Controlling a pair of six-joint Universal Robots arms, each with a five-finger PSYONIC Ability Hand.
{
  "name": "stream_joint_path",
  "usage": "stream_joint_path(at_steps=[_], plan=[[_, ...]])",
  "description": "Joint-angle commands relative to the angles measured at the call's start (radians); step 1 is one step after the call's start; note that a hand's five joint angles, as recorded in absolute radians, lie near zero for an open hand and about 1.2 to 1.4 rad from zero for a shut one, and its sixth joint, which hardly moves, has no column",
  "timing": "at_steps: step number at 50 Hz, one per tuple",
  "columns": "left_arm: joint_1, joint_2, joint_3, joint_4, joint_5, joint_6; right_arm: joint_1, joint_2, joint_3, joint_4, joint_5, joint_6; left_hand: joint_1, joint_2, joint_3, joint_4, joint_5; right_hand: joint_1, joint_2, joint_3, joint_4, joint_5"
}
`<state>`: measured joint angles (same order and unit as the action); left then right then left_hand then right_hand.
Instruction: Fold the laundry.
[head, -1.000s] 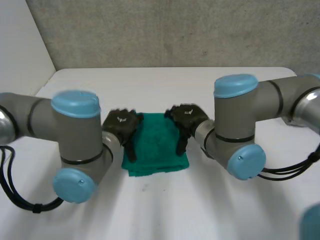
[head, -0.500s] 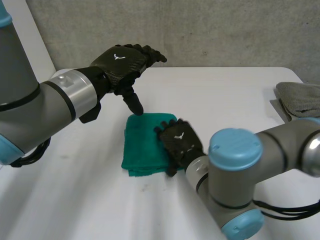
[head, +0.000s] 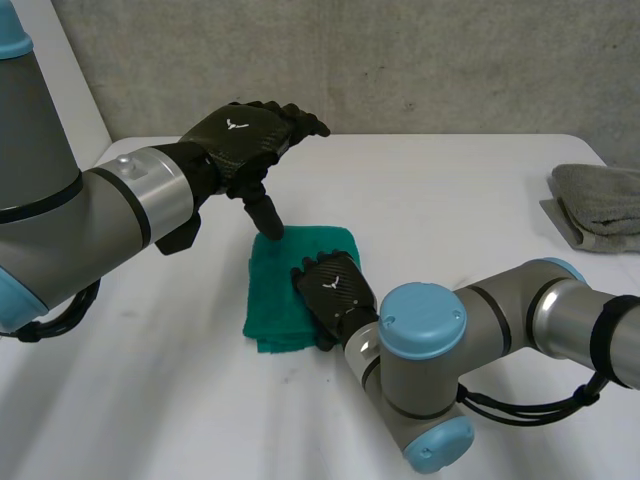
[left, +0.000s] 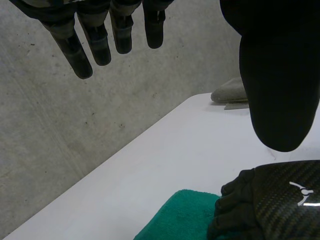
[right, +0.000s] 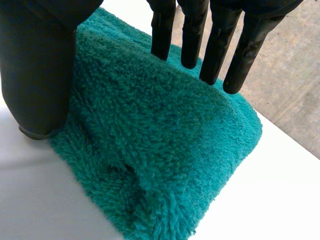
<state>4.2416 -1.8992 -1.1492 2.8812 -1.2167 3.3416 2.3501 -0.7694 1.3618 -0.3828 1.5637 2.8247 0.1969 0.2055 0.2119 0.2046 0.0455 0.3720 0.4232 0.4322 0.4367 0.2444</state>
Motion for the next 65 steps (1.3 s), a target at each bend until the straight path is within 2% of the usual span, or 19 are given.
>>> stream_joint_path(at_steps=[1,23,25,29,30,33,43,47,54,62,65], plan=[[0.001,-0.001,0.000,0.001,0.000,-0.002,0.000,0.039,-0.044,0.004,-0.001,-0.011,0.005,-0.004,-0.010,-0.003,-0.018,0.197,0.146,0.137,0.133,0.150],[0.003,-0.001,-0.014,0.003,0.002,-0.036,-0.005,0.125,-0.219,0.016,0.001,-0.059,0.017,0.008,0.002,0.009,-0.007,0.312,0.261,0.252,0.247,0.265],[0.003,-0.001,-0.014,0.004,0.002,-0.045,-0.008,0.131,-0.233,0.018,0.001,-0.059,0.017,0.008,0.002,0.009,-0.006,0.376,0.325,0.316,0.311,0.329],[0.003,0.000,-0.015,0.004,0.002,-0.057,-0.009,0.150,-0.267,0.032,-0.001,-0.064,0.017,0.008,0.002,0.009,-0.006,0.678,0.627,0.618,0.613,0.631],[0.003,0.000,-0.015,0.004,0.002,-0.060,-0.011,0.156,-0.277,0.041,-0.005,-0.065,0.020,0.011,0.005,0.012,-0.004,0.842,0.790,0.781,0.777,0.795],[0.006,0.000,-0.017,0.004,0.002,-0.060,-0.015,0.159,-0.290,0.056,-0.025,-0.064,0.020,0.011,0.005,0.012,-0.004,1.024,0.973,0.964,0.959,0.977],[0.012,0.008,-0.030,0.010,0.003,-0.062,-0.161,0.115,-0.264,0.171,-0.108,-0.088,0.020,0.011,0.005,0.012,-0.004,1.024,0.973,0.964,0.960,0.977],[0.014,0.011,-0.038,0.010,0.003,-0.060,-0.285,0.046,-0.208,0.228,-0.143,-0.168,0.022,0.014,0.007,0.015,-0.001,1.024,0.973,0.964,0.960,0.977],[0.014,0.011,-0.043,0.010,0.002,-0.060,-0.523,-0.082,-0.072,0.231,-0.269,-0.353,0.023,0.014,0.007,0.015,-0.001,1.024,0.973,0.964,0.960,0.977],[0.014,0.009,-0.046,0.010,0.000,-0.060,-0.689,-0.087,-0.107,0.255,-0.361,-0.412,0.023,0.014,0.007,0.015,-0.001,1.024,0.973,0.964,0.960,0.977],[0.014,0.011,-0.050,0.012,0.002,-0.060,-0.715,-0.077,-0.139,0.280,-0.408,-0.418,0.023,0.014,0.007,0.015,-0.001,1.024,0.973,0.964,0.960,0.977]])
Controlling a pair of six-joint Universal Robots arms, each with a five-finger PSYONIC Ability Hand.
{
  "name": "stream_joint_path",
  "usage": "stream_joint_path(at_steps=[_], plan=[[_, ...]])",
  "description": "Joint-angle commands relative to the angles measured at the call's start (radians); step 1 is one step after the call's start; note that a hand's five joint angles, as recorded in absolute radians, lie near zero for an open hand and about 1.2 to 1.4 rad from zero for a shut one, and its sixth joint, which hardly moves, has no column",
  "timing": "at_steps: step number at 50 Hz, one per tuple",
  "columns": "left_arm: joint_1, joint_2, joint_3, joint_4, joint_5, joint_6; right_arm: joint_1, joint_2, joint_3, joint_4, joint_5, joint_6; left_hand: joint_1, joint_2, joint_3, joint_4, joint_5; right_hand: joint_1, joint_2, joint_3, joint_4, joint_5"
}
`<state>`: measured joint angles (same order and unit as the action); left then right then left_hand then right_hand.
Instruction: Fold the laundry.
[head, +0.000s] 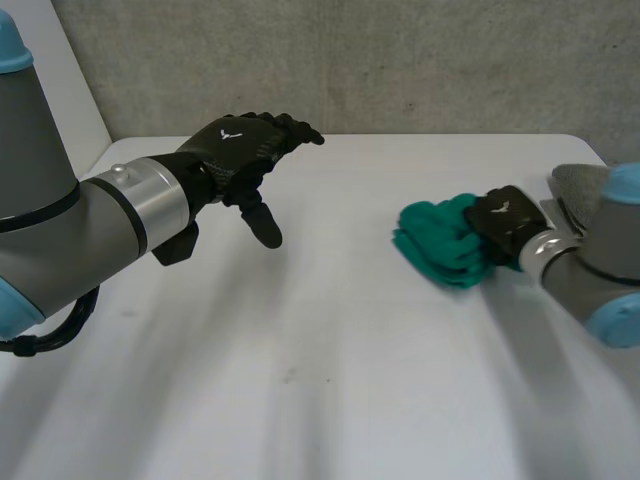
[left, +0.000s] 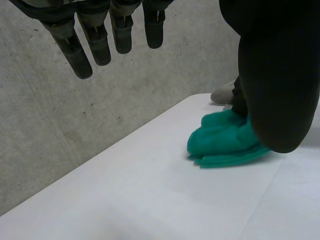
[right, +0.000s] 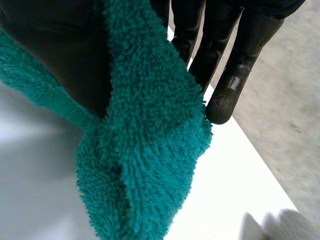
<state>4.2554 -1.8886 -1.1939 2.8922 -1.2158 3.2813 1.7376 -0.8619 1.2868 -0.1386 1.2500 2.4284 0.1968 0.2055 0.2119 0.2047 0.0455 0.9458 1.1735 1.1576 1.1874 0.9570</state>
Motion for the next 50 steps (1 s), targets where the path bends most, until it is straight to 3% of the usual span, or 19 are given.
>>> stream_joint_path(at_steps=[1,6,16,24,31,39,50], plan=[[0.000,-0.001,-0.007,0.001,0.001,0.000,-0.111,0.026,-0.096,0.056,-0.131,-0.032,0.023,0.014,0.007,0.015,-0.001,0.450,0.223,0.239,0.209,0.265],[0.003,0.000,-0.006,0.004,-0.001,0.000,-0.122,0.070,-0.259,0.085,-0.199,-0.011,0.023,0.014,0.007,0.015,-0.001,0.450,0.223,0.239,0.209,0.265],[0.001,-0.001,0.000,0.005,-0.004,-0.006,-0.145,0.208,-0.729,0.016,-0.149,0.236,0.026,0.017,0.010,0.018,0.002,0.450,0.223,0.239,0.209,0.265],[-0.002,0.003,0.011,0.010,-0.017,-0.018,-0.254,0.297,-0.981,-0.062,-0.149,0.297,0.031,0.023,0.016,0.023,0.008,0.450,0.223,0.239,0.209,0.265],[-0.006,0.002,0.011,0.012,-0.033,-0.028,-0.328,0.354,-0.991,-0.065,-0.195,0.299,0.031,0.023,0.016,0.023,0.008,0.450,0.223,0.239,0.209,0.265],[-0.012,-0.010,-0.001,0.012,-0.033,-0.037,-0.409,0.397,-0.795,-0.067,-0.296,0.271,0.031,0.023,0.016,0.023,0.008,0.450,0.223,0.239,0.209,0.265],[-0.017,-0.017,-0.006,0.012,-0.034,-0.042,-0.523,0.374,-0.572,-0.053,-0.320,0.026,0.031,0.023,0.016,0.023,0.008,0.428,0.201,0.216,0.187,0.243]])
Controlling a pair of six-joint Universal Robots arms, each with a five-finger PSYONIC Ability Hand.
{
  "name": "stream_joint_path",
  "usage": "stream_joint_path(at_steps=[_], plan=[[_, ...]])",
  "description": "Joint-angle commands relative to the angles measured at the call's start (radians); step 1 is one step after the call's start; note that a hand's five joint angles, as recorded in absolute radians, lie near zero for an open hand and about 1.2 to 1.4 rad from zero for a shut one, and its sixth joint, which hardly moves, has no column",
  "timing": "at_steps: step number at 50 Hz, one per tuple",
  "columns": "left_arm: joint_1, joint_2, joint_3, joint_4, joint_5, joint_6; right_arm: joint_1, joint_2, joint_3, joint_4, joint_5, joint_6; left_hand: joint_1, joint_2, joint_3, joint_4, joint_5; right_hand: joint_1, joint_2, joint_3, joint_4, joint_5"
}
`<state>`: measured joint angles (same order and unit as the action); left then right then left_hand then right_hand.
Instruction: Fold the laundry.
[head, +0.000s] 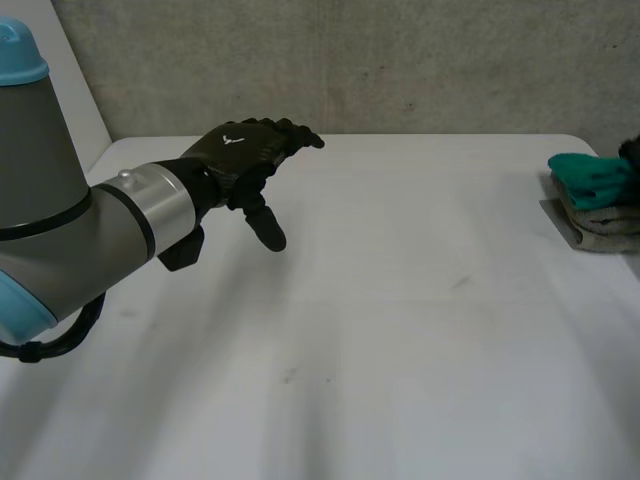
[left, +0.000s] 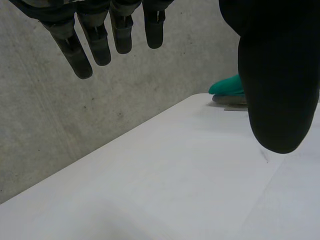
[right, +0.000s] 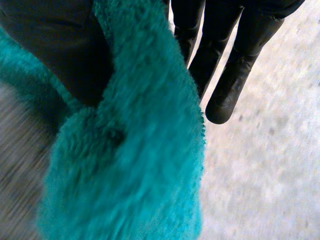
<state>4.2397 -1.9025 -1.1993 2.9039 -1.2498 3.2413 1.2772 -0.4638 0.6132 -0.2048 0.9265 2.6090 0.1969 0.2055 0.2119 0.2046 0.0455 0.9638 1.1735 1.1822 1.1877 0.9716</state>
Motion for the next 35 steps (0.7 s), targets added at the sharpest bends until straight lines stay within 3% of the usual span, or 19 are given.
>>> stream_joint_path(at_steps=[1,2,4,10,14,21,30,35], plan=[[-0.001,-0.001,-0.002,0.000,0.000,-0.002,-0.064,-0.032,0.111,0.013,0.006,-0.168,0.031,0.023,0.016,0.024,0.008,0.172,-0.038,-0.047,-0.052,-0.011],[-0.001,0.000,-0.002,0.000,0.000,-0.002,-0.064,-0.051,0.132,0.021,0.006,-0.179,0.034,0.026,0.019,0.026,0.011,-0.339,-0.549,-0.558,-0.563,-0.522],[-0.001,0.005,0.001,0.000,0.000,-0.002,-0.064,-0.084,0.149,0.034,0.006,-0.176,0.034,0.026,0.019,0.027,0.011,-0.789,-0.999,-1.008,-1.013,-0.972],[-0.004,0.013,0.000,-0.002,0.000,-0.003,-0.042,-0.265,0.229,0.056,0.014,-0.161,0.031,0.023,0.016,0.024,0.008,-0.789,-0.999,-1.008,-1.013,-0.972],[-0.015,0.034,-0.002,-0.002,-0.002,-0.003,0.065,-0.397,0.270,0.056,0.057,-0.104,0.031,0.023,0.016,0.024,0.008,-0.789,-0.999,-1.008,-1.013,-0.972],[-0.004,0.111,-0.031,0.008,-0.028,-0.006,0.270,-0.600,0.393,0.062,0.286,0.073,0.025,0.017,0.010,0.018,0.002,-0.789,-0.999,-1.008,-1.013,-0.972],[0.052,0.269,-0.172,0.185,-0.221,-0.021,0.499,-0.866,0.660,0.067,0.501,0.345,-0.001,-0.010,-0.016,-0.009,-0.024,-0.789,-0.999,-1.008,-1.013,-0.972],[0.089,0.295,-0.239,0.219,-0.241,-0.018,0.591,-0.927,0.779,0.065,0.616,0.382,-0.004,-0.013,-0.019,-0.012,-0.027,-0.789,-0.999,-1.008,-1.013,-0.972]])
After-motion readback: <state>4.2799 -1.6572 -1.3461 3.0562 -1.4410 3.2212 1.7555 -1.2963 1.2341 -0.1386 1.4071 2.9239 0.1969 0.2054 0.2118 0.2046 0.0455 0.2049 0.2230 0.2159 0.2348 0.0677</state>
